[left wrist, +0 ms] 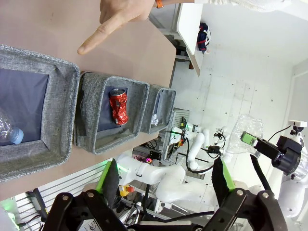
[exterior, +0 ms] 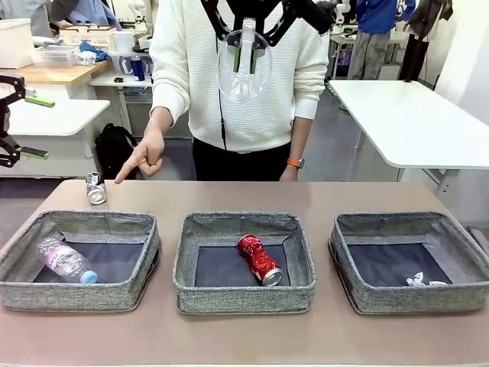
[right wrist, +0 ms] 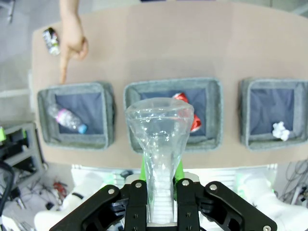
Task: Sort the waste into the appropriate baskets.
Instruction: Place the picked waste into the Fabric basket indicated by the person.
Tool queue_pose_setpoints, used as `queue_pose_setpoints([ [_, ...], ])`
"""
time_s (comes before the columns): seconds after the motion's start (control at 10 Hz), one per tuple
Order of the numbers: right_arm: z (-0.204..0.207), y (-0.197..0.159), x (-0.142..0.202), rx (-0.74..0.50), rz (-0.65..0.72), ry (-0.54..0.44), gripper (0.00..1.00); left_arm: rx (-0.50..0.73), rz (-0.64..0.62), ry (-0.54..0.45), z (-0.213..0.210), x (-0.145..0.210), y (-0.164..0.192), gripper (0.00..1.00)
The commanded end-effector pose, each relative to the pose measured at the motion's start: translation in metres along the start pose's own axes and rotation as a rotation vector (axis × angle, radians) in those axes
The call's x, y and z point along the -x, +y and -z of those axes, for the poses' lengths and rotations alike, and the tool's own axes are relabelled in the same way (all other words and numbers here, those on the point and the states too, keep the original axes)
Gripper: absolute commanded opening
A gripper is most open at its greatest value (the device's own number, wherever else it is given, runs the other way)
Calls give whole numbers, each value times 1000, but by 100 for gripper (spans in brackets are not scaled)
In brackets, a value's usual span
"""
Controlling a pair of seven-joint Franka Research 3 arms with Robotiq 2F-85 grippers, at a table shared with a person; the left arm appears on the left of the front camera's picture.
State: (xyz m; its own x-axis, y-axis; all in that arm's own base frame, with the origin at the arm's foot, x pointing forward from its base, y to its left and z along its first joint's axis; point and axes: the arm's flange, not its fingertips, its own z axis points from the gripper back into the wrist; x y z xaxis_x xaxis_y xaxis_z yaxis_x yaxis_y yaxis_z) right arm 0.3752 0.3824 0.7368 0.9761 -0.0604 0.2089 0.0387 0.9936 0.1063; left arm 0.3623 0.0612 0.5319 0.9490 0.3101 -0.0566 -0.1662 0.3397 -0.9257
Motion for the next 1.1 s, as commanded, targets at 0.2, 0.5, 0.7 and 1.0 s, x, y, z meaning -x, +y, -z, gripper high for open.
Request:
queue_pose_setpoints([
  [0.2, 66, 51, -3, -251, -268, -41, 20, -88, -7, 6, -78, -9, 27, 100],
  [0.5, 136, 125, -15, -309, -446, -81, 20, -39, -94, -37, -175, 2, 62, 100],
  [0.7, 172, 178, -9, -334, -454, 51, 20, 72, -155, -188, -197, 4, 75, 100],
  [1.0, 190, 163, 3, -343, -440, -7, 20, -51, -130, -83, -184, 11, 71, 100],
])
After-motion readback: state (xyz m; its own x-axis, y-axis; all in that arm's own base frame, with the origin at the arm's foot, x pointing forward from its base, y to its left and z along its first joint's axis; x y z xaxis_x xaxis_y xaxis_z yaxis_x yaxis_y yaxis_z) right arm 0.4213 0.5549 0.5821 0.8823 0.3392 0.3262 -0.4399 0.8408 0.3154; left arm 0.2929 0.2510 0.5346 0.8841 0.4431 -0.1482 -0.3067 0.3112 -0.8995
